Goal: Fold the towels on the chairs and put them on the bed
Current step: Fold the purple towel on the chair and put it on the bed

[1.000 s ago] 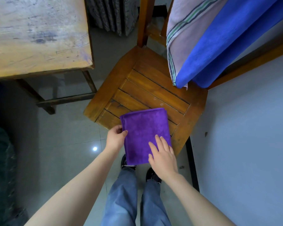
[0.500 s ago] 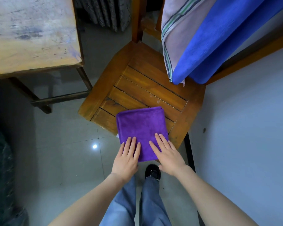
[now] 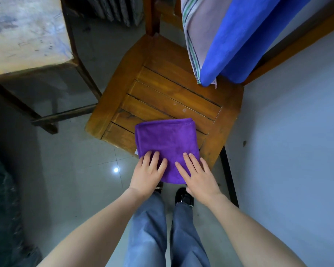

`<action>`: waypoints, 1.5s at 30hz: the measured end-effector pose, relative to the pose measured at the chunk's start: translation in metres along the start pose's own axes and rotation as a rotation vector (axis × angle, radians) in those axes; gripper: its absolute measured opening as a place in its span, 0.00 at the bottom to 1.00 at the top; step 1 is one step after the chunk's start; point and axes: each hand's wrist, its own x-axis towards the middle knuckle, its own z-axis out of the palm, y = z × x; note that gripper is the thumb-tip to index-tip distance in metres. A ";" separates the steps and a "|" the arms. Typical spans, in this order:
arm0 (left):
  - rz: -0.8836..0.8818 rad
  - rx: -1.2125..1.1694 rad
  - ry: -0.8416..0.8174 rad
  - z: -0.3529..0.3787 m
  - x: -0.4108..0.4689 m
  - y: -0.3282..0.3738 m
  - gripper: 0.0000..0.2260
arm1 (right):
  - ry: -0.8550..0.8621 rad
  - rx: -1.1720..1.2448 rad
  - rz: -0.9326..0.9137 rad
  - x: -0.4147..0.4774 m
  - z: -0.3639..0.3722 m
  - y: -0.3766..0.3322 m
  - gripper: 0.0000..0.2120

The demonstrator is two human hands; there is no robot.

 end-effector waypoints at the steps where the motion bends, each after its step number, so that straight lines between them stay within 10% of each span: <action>1: 0.023 -0.003 0.008 -0.003 0.000 -0.002 0.13 | 0.004 -0.004 0.002 -0.001 0.001 -0.002 0.47; 13: -0.136 -0.028 -0.303 -0.001 -0.023 0.030 0.49 | 0.431 0.012 -0.013 -0.010 0.007 -0.018 0.16; 21: -0.144 -0.071 0.055 -0.007 -0.017 0.023 0.13 | 0.653 0.020 -0.040 -0.031 0.002 -0.015 0.11; 39: 0.081 0.013 0.208 -0.215 0.015 0.048 0.17 | 0.850 -0.130 -0.153 -0.115 -0.171 0.030 0.09; 45: 0.040 0.070 0.248 -0.297 0.023 0.055 0.28 | 0.829 -0.223 -0.297 -0.139 -0.263 0.043 0.25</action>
